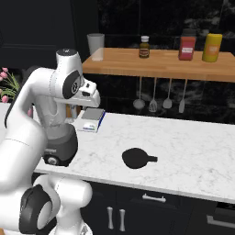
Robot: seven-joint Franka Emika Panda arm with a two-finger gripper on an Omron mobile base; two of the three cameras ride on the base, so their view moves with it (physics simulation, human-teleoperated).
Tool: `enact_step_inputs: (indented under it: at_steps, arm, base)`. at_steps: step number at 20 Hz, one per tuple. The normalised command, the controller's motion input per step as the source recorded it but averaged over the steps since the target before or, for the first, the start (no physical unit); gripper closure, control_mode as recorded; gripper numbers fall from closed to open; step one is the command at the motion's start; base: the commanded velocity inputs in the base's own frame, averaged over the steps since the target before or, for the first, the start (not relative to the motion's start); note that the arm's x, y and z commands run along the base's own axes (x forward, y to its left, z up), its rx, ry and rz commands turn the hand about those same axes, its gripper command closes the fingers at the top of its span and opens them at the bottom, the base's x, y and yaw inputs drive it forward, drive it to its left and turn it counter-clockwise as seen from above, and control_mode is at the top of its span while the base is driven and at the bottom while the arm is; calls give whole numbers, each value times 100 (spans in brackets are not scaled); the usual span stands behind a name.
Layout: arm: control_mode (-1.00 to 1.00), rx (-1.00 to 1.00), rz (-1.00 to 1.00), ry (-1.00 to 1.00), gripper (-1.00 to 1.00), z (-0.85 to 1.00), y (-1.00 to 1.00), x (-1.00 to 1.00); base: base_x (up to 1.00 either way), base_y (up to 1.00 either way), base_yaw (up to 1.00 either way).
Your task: Close the lid blender by securely placing the lid on top.
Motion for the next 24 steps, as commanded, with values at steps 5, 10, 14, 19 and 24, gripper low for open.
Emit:
enact_step_inputs:
  at_steps: [5,10,14,19,24]
  arm:
    - [-100,7,-2,-6,-100,0,-29,-37]
    - [-100,18,-40,0,-100,-15,-76,-61]
    - [-100,6,-66,8,-100,-54,-83,-8]
    - [-100,6,-61,10,-100,-68,-100,8]
    - [-100,12,-50,18,-100,-76,-100,27]
  base:
    - [0,0,0]
    - [0,0,0]
    - [0,0,0]
    - [0,0,0]
    - [0,0,0]
